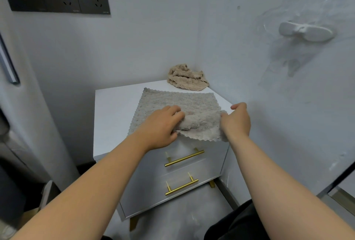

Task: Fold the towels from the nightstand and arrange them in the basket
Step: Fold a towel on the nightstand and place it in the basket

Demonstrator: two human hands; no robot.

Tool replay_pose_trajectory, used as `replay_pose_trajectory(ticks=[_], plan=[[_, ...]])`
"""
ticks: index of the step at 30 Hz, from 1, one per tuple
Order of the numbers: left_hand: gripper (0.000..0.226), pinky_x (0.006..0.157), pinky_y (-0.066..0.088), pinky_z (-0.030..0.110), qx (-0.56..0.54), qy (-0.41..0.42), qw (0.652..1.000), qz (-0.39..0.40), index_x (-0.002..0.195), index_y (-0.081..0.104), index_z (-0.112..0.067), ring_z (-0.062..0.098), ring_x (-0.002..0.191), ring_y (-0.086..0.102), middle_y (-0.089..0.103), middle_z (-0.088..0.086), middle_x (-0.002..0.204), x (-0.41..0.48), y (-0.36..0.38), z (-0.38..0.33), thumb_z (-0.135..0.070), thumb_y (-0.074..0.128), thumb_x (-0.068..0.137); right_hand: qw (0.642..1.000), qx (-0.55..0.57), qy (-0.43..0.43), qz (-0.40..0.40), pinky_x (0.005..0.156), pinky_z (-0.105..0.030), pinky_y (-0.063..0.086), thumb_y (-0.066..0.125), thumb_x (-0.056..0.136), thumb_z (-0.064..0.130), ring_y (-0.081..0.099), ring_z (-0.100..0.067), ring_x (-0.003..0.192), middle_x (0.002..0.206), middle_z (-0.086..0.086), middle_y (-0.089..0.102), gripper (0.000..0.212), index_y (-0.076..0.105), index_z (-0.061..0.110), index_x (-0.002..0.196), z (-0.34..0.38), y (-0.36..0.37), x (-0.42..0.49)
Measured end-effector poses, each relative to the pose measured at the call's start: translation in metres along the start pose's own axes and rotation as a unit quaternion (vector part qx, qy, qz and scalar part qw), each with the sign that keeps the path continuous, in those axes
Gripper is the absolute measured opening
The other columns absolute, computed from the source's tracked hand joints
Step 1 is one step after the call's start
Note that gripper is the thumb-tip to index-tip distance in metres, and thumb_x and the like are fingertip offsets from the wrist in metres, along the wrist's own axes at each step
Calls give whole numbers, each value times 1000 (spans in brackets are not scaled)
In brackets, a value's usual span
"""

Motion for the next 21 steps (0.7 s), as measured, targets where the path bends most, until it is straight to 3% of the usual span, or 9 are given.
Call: replay_pose_trajectory(ticks=[2, 3, 6, 8, 11, 15, 18, 20, 21], plan=[[9, 57, 38, 31, -7, 4, 999, -38, 82, 52, -12, 26, 82, 53, 56, 8, 99, 1, -7, -1, -12, 59, 75, 1000, -14, -18, 1, 68, -31, 35, 50, 90, 10, 54, -29, 89, 100, -6, 54, 16, 43, 15, 104, 4, 2, -1], [8, 55, 36, 30, -15, -8, 999, -42, 76, 50, -12, 24, 79, 51, 55, 7, 94, 1, -8, 1, -11, 58, 77, 999, -29, -42, -6, 68, -31, 35, 48, 89, 6, 53, -29, 90, 104, -7, 53, 14, 44, 16, 99, 9, 2, -3], [11, 57, 39, 32, -42, -64, 997, -26, 77, 54, -10, 21, 75, 49, 53, 4, 88, 3, -5, 9, -15, 51, 86, 986, -64, -154, -11, 77, -32, 38, 42, 79, -6, 47, -24, 101, 113, -6, 45, 25, 51, 16, 89, 37, 4, -15], [16, 58, 37, 32, -62, -88, 994, -10, 74, 50, -12, 20, 71, 46, 51, 2, 80, 4, -3, 13, -18, 47, 89, 975, -68, -204, 49, 75, -30, 36, 41, 73, -10, 45, -20, 97, 104, -3, 49, 29, 54, 14, 82, 56, 14, -27], [21, 59, 38, 35, -106, -126, 986, 5, 69, 47, -12, 22, 67, 47, 49, 0, 68, 4, -1, 20, -18, 47, 89, 949, -130, -225, 177, 67, -29, 42, 43, 80, 1, 55, -22, 84, 87, -5, 61, 19, 57, 13, 74, 65, 38, -48], [28, 59, 36, 34, -139, -161, 977, 24, 64, 42, -16, 23, 66, 47, 51, 1, 65, 5, -1, 27, -20, 46, 92, 928, -159, -251, 226, 65, -31, 44, 56, 81, 26, 54, -20, 80, 79, 1, 56, 15, 50, 18, 69, 70, 50, -68], [31, 61, 34, 34, -169, -185, 967, 45, 67, 47, -13, 22, 67, 47, 54, 3, 68, 7, 1, 32, -22, 44, 96, 895, -255, -299, 212, 80, -36, 44, 65, 71, 53, 46, -19, 96, 97, 3, 49, 40, 50, 19, 86, 72, 59, -78], [38, 59, 30, 32, -202, -205, 956, 59, 61, 44, -15, 20, 65, 44, 50, 1, 63, 8, 2, 36, -21, 43, 98, 873, -324, -327, 162, 85, -36, 39, 65, 73, 53, 42, -22, 106, 111, -2, 46, 51, 50, 17, 106, 71, 64, -80], [40, 58, 28, 32, -216, -212, 951, 68, 59, 42, -16, 19, 63, 43, 47, -1, 61, 8, 2, 38, -21, 43, 98, 873, -330, -335, 133, 83, -35, 37, 63, 78, 45, 42, -25, 109, 115, -5, 45, 46, 50, 14, 111, 72, 64, -79]])
Point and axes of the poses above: each hand's wrist, its own x-axis towards the middle knuckle, its own y-axis out of the palm, z = x × y, the point moved 9 cm from there along x, towards the middle knuckle
